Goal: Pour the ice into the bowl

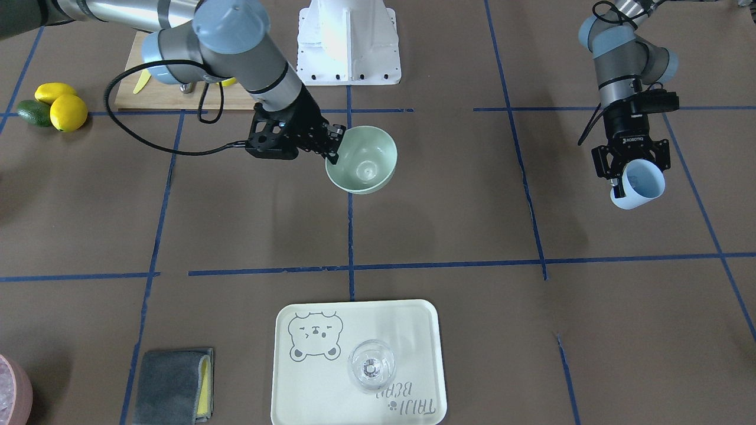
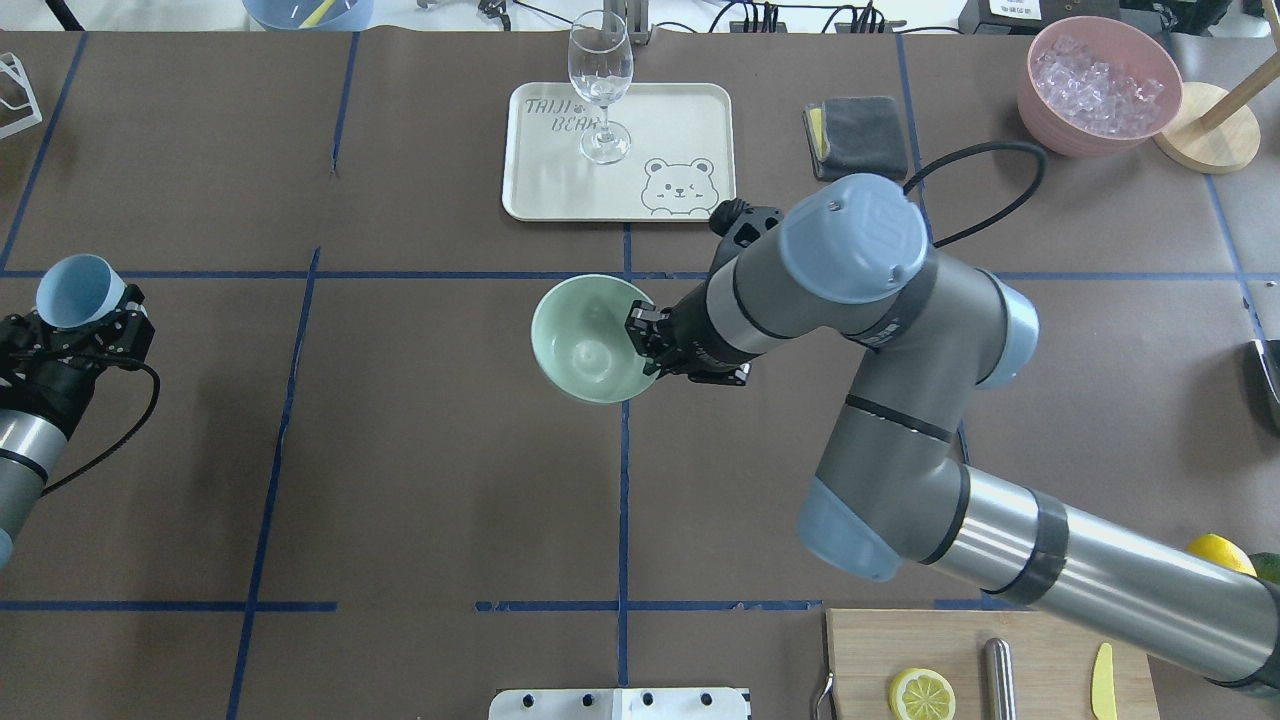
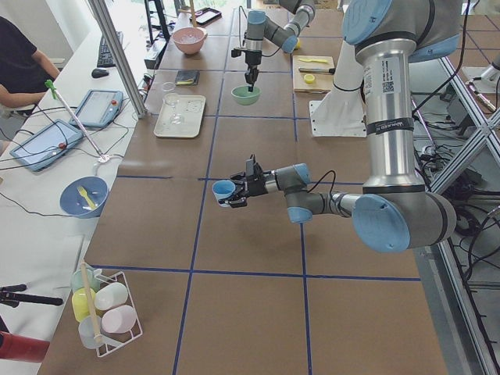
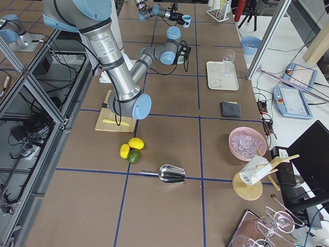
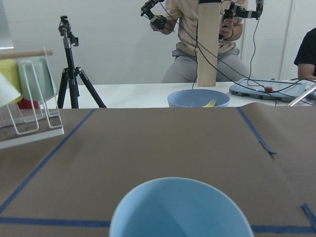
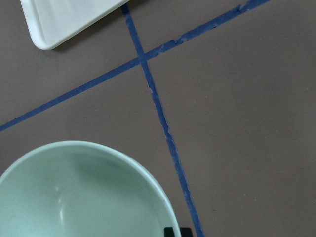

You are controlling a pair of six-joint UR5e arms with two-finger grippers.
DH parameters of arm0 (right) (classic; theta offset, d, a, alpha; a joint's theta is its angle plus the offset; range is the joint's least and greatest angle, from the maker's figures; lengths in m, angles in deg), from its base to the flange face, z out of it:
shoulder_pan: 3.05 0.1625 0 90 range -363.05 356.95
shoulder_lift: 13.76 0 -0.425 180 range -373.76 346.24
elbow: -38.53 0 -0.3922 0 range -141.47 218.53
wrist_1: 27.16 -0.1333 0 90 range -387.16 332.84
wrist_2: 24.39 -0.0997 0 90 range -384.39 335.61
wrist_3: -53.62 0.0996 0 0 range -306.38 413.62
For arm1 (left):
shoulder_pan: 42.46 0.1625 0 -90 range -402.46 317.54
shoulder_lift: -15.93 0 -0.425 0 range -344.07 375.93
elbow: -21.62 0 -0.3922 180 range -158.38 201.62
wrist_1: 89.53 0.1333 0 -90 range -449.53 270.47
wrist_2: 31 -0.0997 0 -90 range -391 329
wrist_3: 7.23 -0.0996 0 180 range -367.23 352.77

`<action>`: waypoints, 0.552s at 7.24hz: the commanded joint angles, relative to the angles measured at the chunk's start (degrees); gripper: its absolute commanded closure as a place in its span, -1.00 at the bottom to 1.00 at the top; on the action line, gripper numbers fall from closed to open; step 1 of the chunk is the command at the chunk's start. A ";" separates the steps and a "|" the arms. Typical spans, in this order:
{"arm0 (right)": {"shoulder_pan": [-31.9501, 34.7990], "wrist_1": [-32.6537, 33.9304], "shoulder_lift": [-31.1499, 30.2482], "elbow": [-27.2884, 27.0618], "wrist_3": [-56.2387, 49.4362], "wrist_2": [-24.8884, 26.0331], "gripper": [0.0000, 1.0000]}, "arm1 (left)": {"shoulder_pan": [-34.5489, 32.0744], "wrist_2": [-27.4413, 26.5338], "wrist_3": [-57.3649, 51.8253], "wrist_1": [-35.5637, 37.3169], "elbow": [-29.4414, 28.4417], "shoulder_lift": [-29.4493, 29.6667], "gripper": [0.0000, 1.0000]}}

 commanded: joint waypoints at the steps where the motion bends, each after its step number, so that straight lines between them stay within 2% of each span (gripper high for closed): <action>1: -4.65 1.88 11.62 12.96 -0.08 6.41 1.00 | -4.04 5.35 -7.35 -1.17 4.49 0.24 1.00; 2: -5.62 1.88 15.16 18.42 -0.26 7.22 1.00 | -4.22 6.41 -7.55 -1.17 5.64 0.41 1.00; 4: -6.77 1.61 17.38 22.86 -0.87 9.94 1.00 | -4.22 8.35 -12.61 -1.26 8.53 0.85 1.00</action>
